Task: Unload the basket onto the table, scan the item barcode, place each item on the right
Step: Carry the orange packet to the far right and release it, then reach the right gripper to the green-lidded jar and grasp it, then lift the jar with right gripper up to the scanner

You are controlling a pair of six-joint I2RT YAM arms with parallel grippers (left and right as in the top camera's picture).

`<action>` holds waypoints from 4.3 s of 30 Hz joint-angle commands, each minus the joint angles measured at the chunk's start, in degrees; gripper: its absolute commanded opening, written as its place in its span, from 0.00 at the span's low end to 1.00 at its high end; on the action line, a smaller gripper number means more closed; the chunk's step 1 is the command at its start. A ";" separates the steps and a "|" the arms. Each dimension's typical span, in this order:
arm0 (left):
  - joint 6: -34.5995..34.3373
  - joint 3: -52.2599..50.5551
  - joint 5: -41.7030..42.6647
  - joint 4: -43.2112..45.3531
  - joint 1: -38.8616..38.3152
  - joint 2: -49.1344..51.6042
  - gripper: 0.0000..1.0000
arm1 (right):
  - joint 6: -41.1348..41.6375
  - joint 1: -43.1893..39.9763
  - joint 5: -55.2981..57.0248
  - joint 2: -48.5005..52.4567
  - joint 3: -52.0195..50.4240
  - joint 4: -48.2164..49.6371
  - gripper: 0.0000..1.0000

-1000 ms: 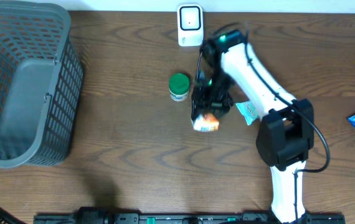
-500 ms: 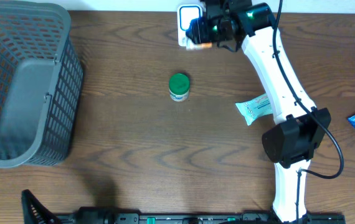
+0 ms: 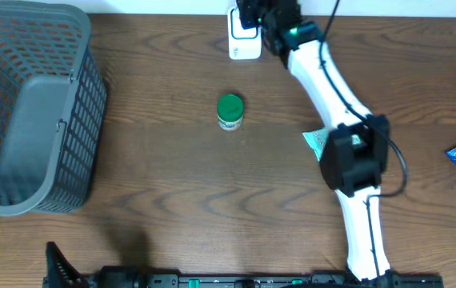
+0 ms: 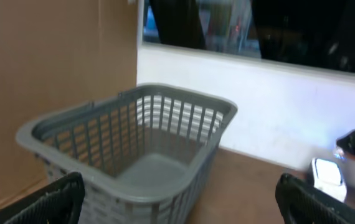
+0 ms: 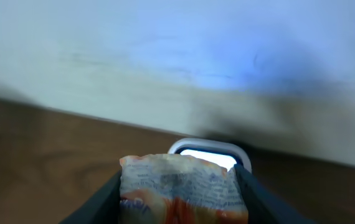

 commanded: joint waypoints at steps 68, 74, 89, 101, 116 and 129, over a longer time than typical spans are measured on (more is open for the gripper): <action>-7.82 -30.80 5.20 27.34 0.28 -0.07 0.98 | 9.84 -52.13 1.88 -22.32 -29.18 -34.56 0.99; -8.09 -41.05 5.33 35.32 0.28 -0.07 0.98 | 9.81 -49.16 -10.49 -27.98 -29.18 -39.34 0.99; -12.44 -51.41 15.87 35.63 0.28 -0.07 0.98 | 12.72 -16.20 -21.88 -33.53 -29.27 -48.02 0.99; 1.53 -51.82 26.82 25.46 0.28 -0.07 0.98 | 26.27 4.39 -8.44 -26.36 -29.29 -42.25 0.99; 1.49 -54.90 23.32 26.16 0.28 0.04 0.98 | 53.48 7.98 -10.19 -23.54 -28.83 -43.08 0.99; 1.49 -54.90 23.32 26.16 0.28 0.07 0.98 | 87.17 9.55 -16.20 -23.50 -28.83 -35.28 0.99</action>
